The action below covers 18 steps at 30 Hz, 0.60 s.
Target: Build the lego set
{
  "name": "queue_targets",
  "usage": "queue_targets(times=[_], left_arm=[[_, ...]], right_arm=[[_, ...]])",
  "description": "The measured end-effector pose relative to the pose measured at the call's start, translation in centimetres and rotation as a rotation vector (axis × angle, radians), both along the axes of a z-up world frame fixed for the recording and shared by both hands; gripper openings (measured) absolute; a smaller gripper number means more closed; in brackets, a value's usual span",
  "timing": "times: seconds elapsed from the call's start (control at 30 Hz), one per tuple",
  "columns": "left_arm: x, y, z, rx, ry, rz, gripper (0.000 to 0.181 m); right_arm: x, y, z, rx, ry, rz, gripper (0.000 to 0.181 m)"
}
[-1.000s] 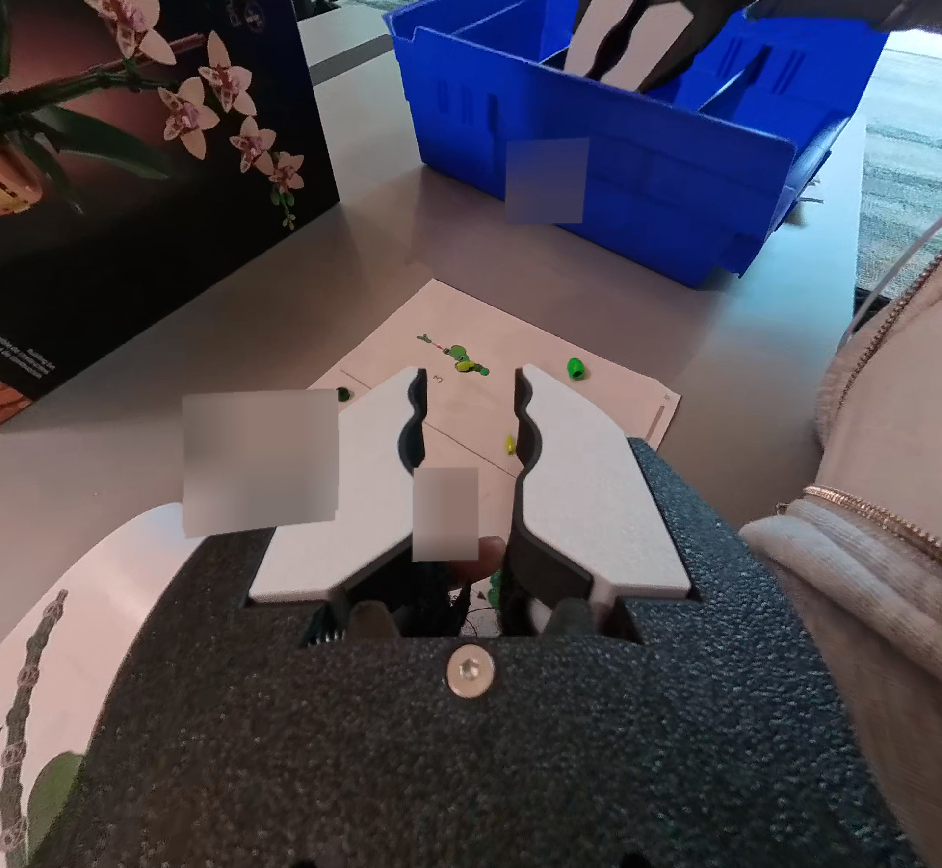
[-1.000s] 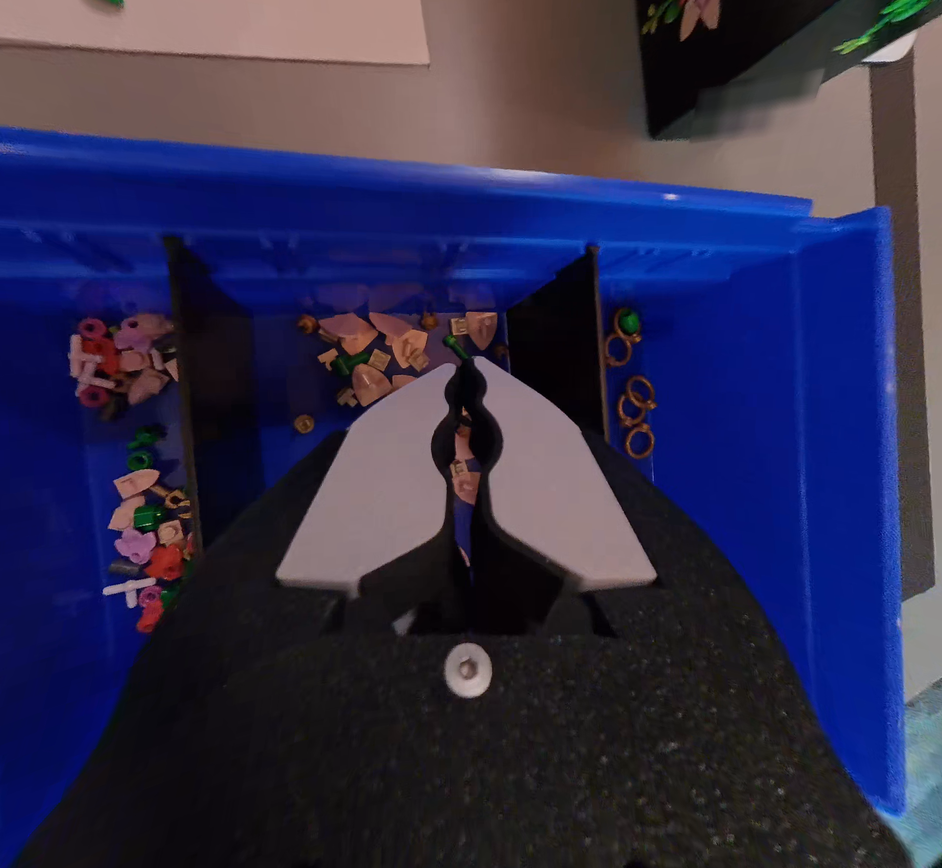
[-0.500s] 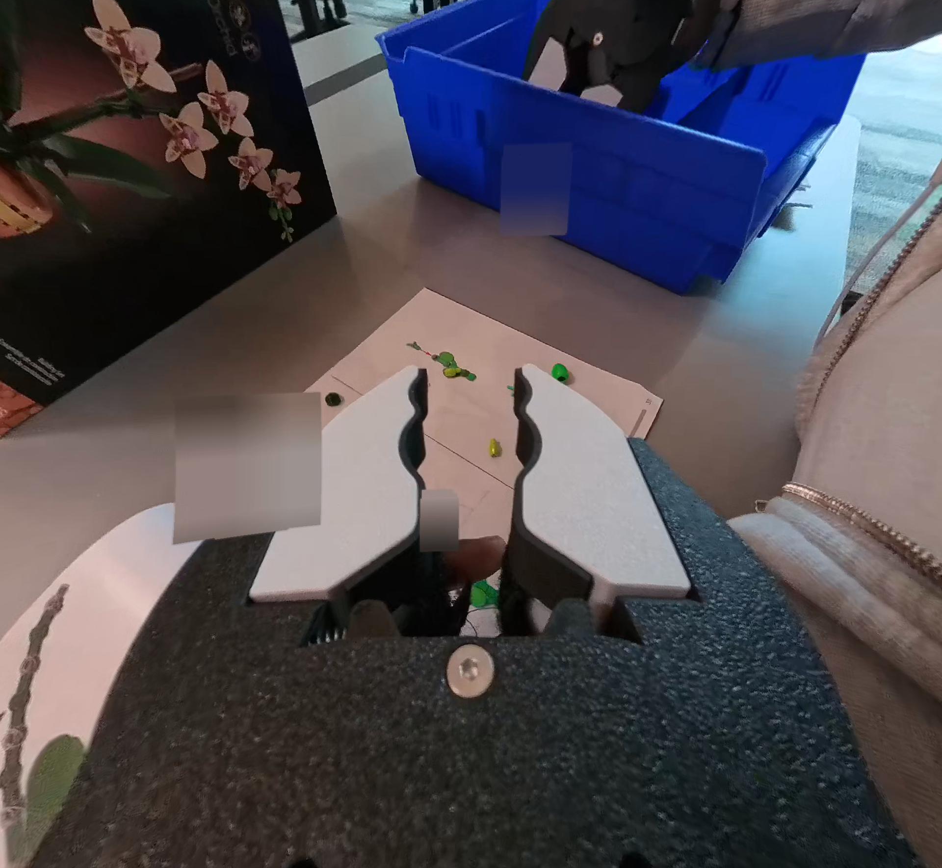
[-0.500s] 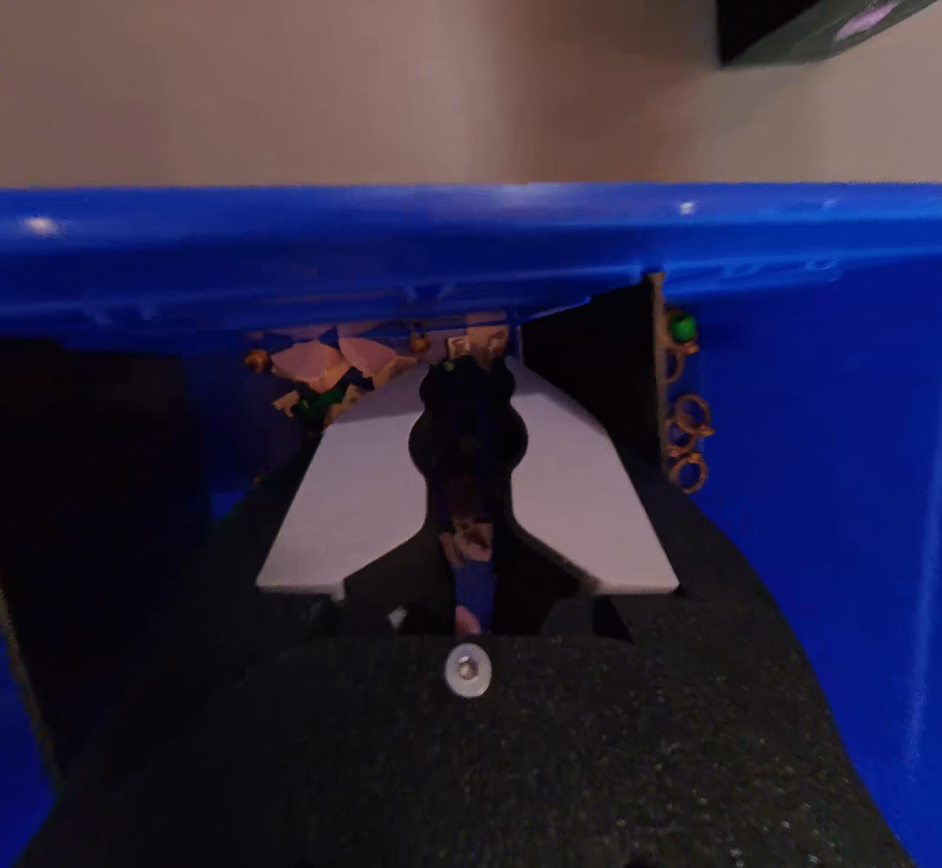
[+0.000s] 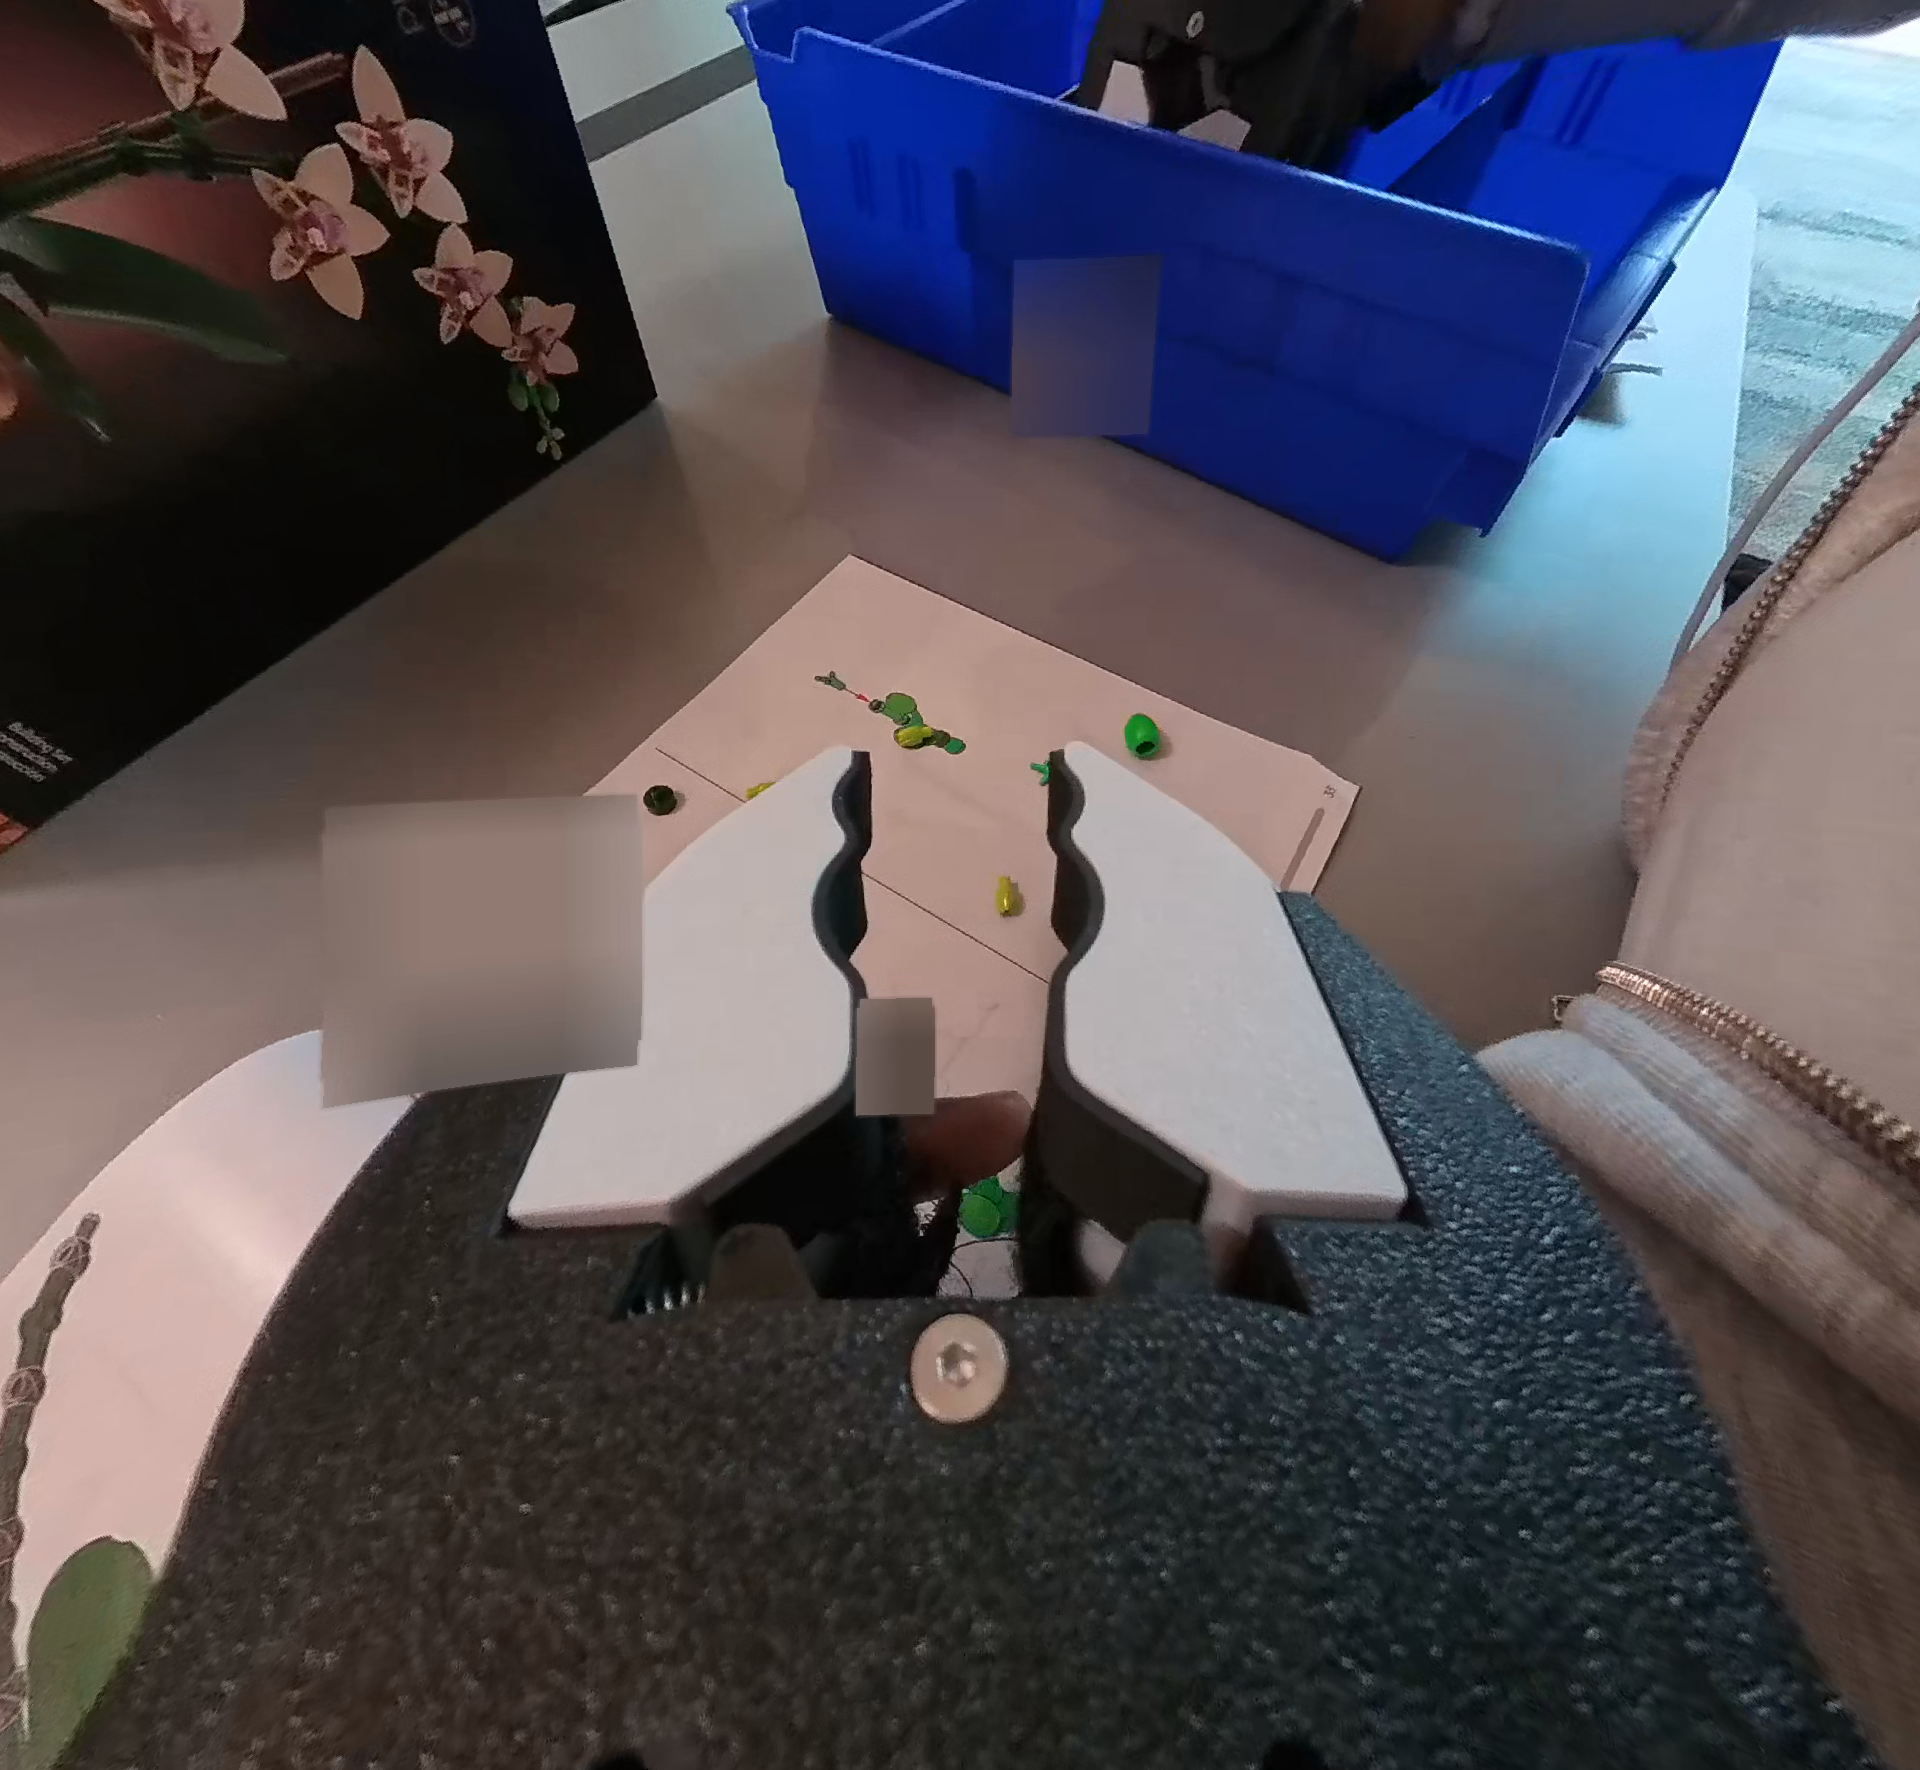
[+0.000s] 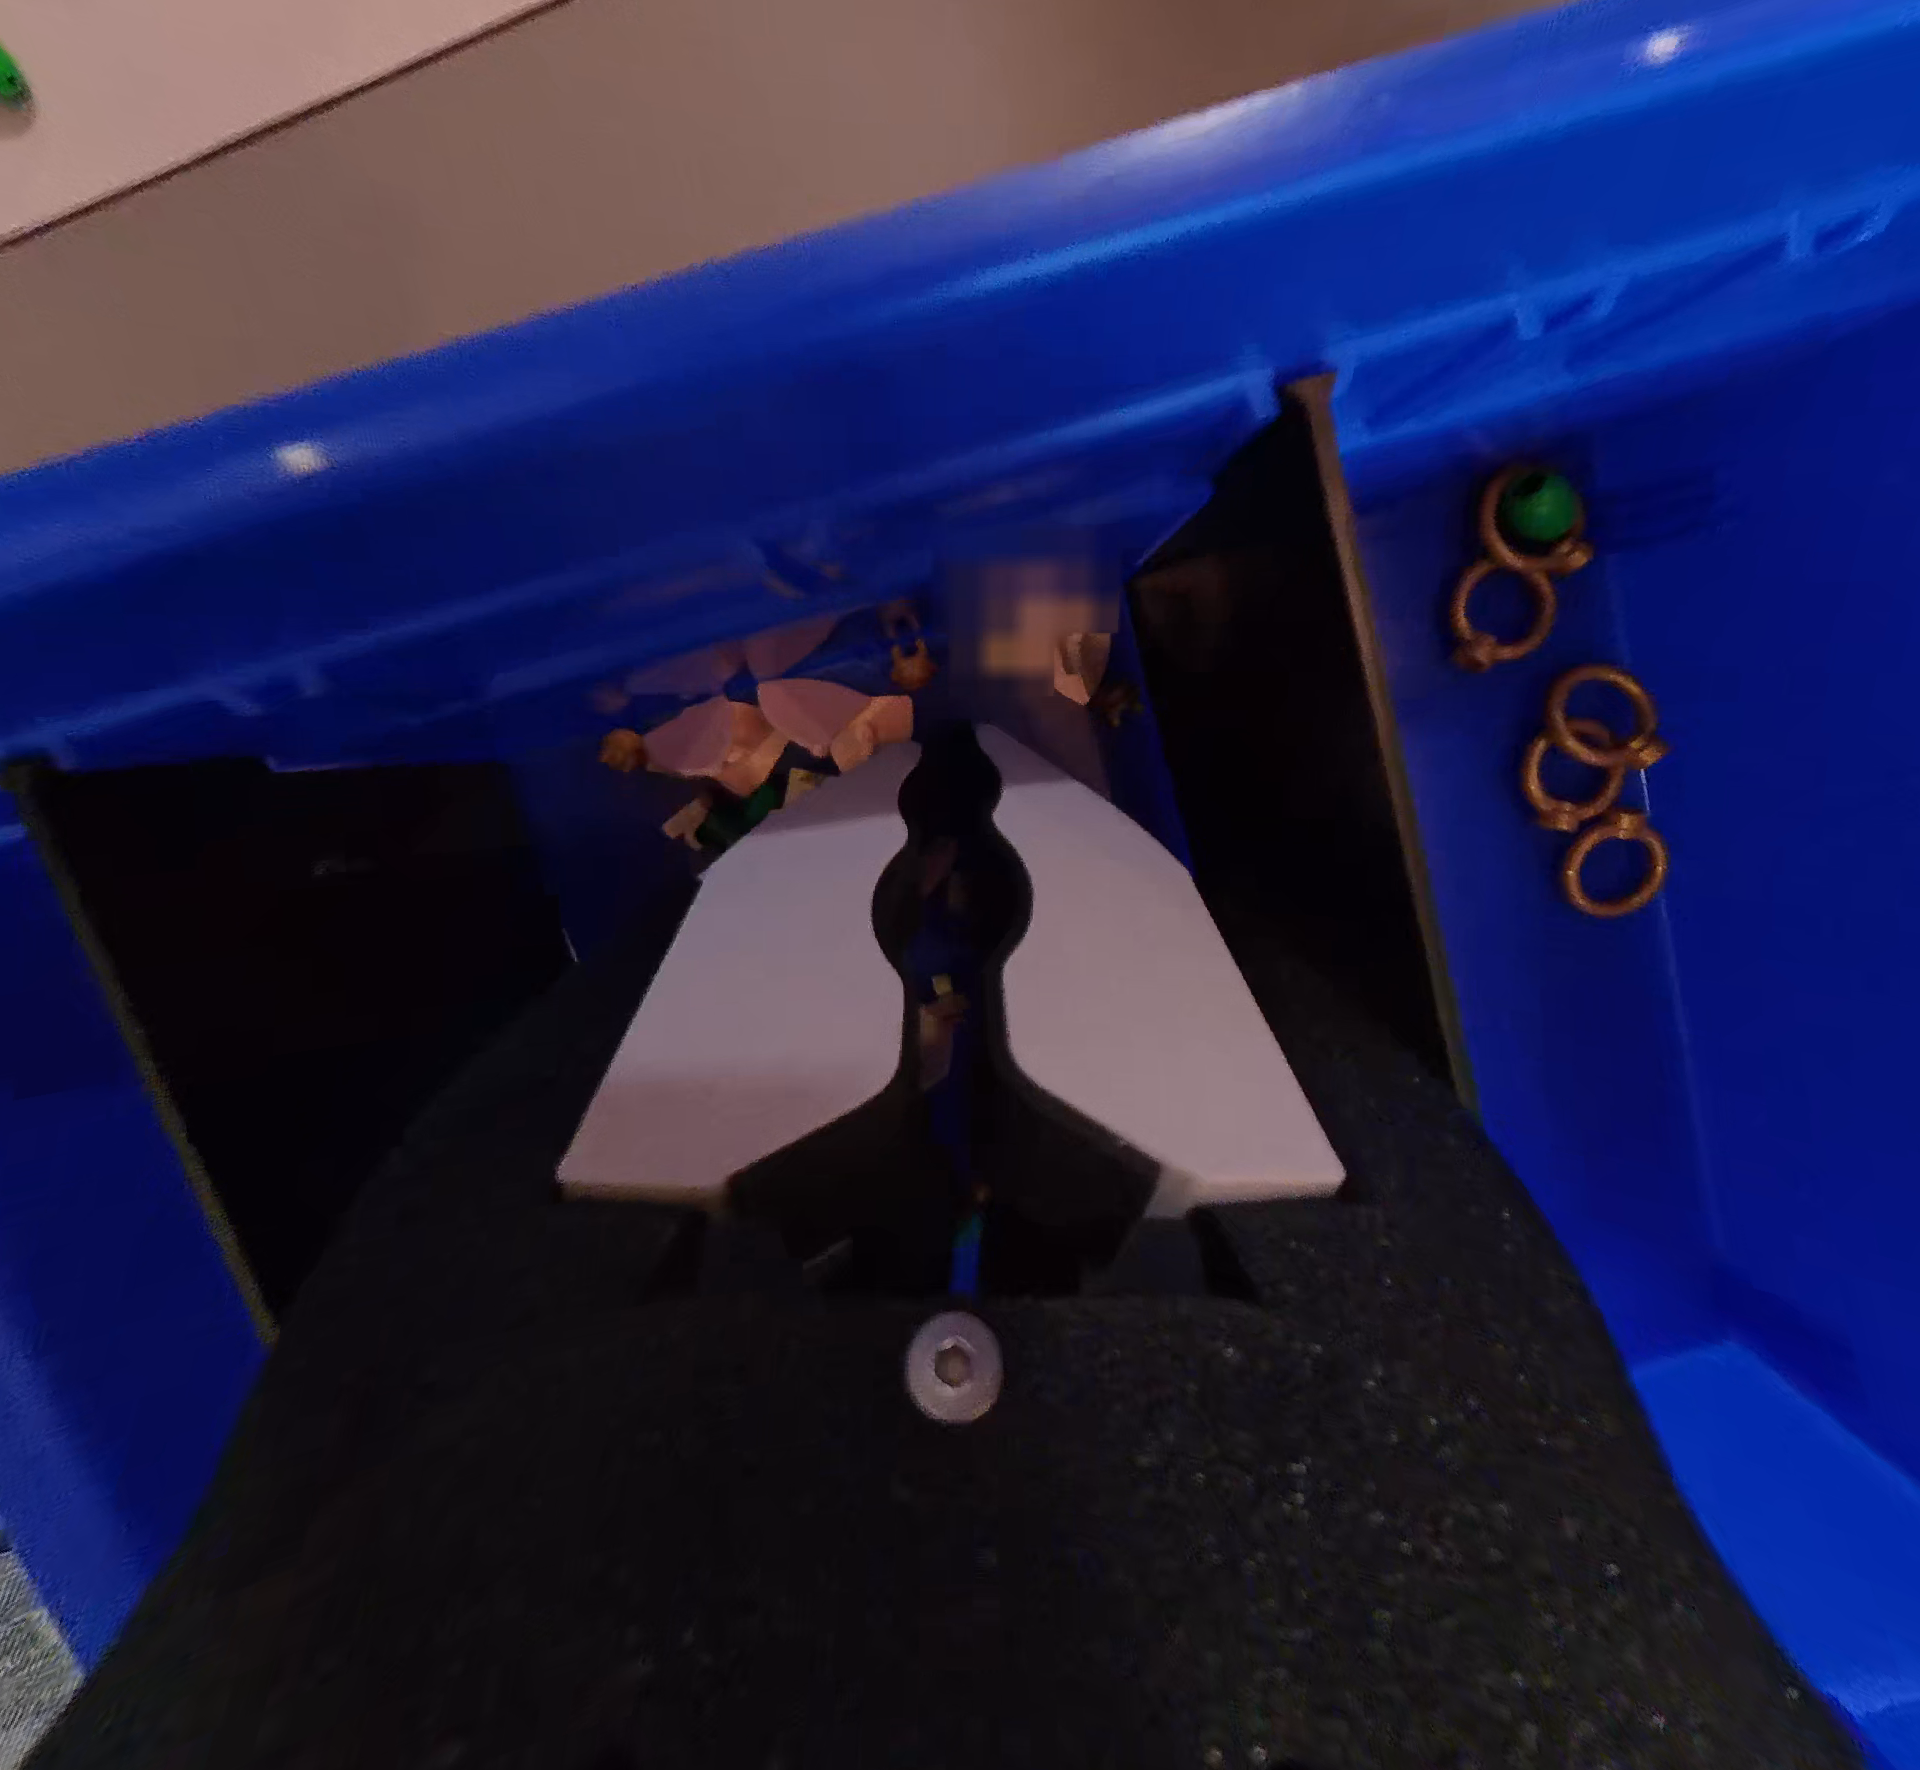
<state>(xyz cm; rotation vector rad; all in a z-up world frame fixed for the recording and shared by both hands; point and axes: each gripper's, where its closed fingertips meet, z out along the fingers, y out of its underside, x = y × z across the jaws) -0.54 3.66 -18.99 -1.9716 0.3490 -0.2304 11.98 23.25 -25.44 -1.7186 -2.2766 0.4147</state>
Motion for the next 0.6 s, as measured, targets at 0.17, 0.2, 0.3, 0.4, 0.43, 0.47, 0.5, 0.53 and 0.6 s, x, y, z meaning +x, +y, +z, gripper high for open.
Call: queue_targets(times=[0.17,0.2,0.3,0.4,0.43,0.47,0.5,0.53,0.6], left_arm=[[-0.2,0.1,0.1,-0.001,0.005,0.005,0.032],[-0.1,0.2,0.0,-0.002,0.006,0.002,0.032],[0.2,0.5,0.0,-0.001,0.009,-0.015,0.032],[0.3,0.5,0.2,0.002,0.013,-0.015,0.032],[0.2,0.4,0.2,0.004,0.014,-0.010,0.032],[0.1,0.4,0.2,0.004,0.014,-0.004,0.032],[-0.1,0.3,0.2,0.005,0.012,0.001,0.032],[-0.1,0.3,0.2,0.008,0.009,0.004,0.032],[-0.1,0.3,0.2,0.013,0.000,0.006,0.032]], right_arm=[[0.3,0.8,2.3,0.099,0.091,0.027,0.002],[0.5,0.9,2.4,0.112,0.088,0.032,0.002],[1.0,0.9,1.7,0.143,0.047,0.071,0.002],[0.6,0.4,3.0,0.094,0.118,0.061,0.002],[0.4,0.4,4.0,0.073,0.163,0.041,0.002],[0.3,0.4,5.1,0.052,0.216,0.018,0.002],[0.3,0.3,6.4,0.023,0.273,-0.002,0.002],[0.2,0.1,7.8,-0.009,0.344,-0.026,0.002],[-0.1,-0.9,10.9,-0.078,0.492,-0.048,0.002]])
